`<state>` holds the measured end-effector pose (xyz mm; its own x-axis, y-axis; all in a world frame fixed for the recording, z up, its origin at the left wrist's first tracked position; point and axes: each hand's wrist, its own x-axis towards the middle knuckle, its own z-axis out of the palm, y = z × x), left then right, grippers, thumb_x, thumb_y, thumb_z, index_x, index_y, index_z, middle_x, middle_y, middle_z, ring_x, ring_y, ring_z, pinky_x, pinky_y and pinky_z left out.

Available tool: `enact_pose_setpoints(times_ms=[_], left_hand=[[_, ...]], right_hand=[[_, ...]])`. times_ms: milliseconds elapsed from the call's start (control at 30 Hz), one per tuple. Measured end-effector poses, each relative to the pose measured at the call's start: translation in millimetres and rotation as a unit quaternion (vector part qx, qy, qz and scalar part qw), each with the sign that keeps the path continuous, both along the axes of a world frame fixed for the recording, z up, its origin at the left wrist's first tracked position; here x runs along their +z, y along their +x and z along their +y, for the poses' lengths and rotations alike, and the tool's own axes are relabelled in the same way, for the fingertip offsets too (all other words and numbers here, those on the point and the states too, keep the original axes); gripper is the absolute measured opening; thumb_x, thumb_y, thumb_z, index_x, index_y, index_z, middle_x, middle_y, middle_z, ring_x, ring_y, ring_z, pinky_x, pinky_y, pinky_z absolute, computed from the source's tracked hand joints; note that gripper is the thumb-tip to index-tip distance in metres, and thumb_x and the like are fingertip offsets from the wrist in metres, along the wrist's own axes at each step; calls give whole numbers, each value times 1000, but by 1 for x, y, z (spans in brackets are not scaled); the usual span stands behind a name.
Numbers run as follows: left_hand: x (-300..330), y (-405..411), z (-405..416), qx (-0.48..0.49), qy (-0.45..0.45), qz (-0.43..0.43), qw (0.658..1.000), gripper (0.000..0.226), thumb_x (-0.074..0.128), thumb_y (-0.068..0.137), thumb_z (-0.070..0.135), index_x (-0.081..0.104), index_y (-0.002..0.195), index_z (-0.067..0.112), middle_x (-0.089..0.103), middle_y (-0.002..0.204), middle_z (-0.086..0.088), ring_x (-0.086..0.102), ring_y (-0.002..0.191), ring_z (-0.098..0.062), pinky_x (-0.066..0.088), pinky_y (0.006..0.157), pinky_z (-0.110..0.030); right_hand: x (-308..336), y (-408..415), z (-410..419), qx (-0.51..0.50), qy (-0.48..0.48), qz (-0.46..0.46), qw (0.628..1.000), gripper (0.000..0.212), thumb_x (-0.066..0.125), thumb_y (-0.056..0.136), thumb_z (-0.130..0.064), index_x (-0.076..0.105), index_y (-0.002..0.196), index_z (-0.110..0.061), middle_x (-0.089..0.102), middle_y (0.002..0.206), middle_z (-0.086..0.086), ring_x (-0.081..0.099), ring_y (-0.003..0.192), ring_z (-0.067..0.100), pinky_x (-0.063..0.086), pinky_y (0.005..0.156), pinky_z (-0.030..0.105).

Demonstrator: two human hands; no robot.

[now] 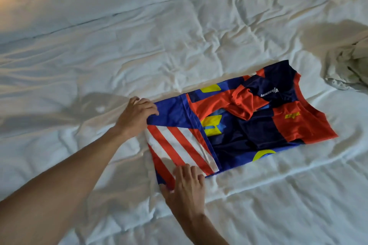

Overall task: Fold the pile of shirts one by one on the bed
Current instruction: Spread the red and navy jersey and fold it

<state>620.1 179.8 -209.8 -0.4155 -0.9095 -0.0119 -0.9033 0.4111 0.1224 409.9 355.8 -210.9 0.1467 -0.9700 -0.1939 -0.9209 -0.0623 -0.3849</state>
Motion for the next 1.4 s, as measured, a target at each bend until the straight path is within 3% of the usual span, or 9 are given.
enact_pose_setpoints(times_ms=[167, 333, 533, 700, 867, 1000, 1100, 1200, 1400], left_hand=[[-17, 18, 38, 8, 65, -134, 989, 75, 75, 58, -10, 67, 126, 20, 61, 137, -1, 55, 129, -29, 37, 105, -59], [1, 13, 39, -13, -13, -105, 994, 35, 80, 63, -5, 80, 87, 20, 77, 100, 1, 71, 99, -28, 47, 96, -58], [53, 43, 47, -39, 5, -129, 991, 17, 49, 58, 15, 62, 49, 23, 60, 58, 7, 65, 82, -24, 36, 98, -44], [90, -10, -11, 95, 168, 17, 981, 21, 39, 60, 24, 55, 54, 10, 52, 54, -7, 54, 59, -29, 46, 60, -33], [89, -123, -84, 179, 251, 276, 910, 18, 65, 79, 16, 70, 62, 17, 56, 51, 14, 52, 53, 0, 43, 59, -17], [57, -201, -125, 245, 257, 423, 834, 18, 83, 67, 33, 77, 83, 27, 72, 78, 6, 64, 78, -6, 45, 77, -17], [26, -228, -135, 261, 301, 353, 847, 20, 79, 58, 39, 75, 77, 33, 72, 75, 11, 66, 80, -10, 45, 73, -20], [14, -241, -140, 239, 240, 283, 897, 11, 71, 70, 19, 74, 71, 30, 71, 71, 8, 67, 78, -12, 47, 69, -20], [18, -286, -178, 201, 190, 299, 913, 19, 68, 77, 11, 78, 85, 26, 75, 82, 0, 68, 86, -14, 47, 75, -20]], right_hand=[[-4, 26, -2, 26, 69, 21, 997, 52, 77, 42, -56, 64, 74, -18, 60, 69, 0, 61, 67, 23, 55, 62, 37], [-5, 23, -4, -30, 112, -86, 990, 22, 55, 88, -22, 70, 104, -20, 72, 93, -2, 67, 84, 17, 55, 81, 28], [25, 23, 12, -17, 279, -345, 896, 27, 56, 68, -30, 73, 72, -10, 66, 62, 4, 55, 57, 10, 46, 61, 29], [51, -33, -22, -173, 269, -482, 815, 14, 56, 66, -23, 63, 59, -14, 51, 52, -5, 47, 53, 10, 41, 54, 28], [48, -150, -82, -336, 163, -498, 783, 27, 56, 88, 2, 67, 67, -13, 56, 57, -2, 51, 56, 13, 47, 52, 24], [15, -229, -110, -414, 61, -385, 823, 24, 58, 91, -2, 72, 81, -19, 67, 63, -8, 63, 64, 18, 57, 65, 34], [0, -253, -118, -390, 62, -291, 872, 16, 70, 86, -13, 71, 92, -27, 72, 76, -9, 70, 76, 15, 56, 80, 38], [-1, -261, -123, -351, 50, -281, 892, 29, 71, 81, -7, 67, 85, -35, 68, 70, -18, 65, 67, -3, 51, 70, 15], [0, -291, -145, -430, -25, -296, 852, 22, 62, 85, -3, 72, 90, -21, 71, 76, -10, 67, 75, 10, 52, 69, 20]])
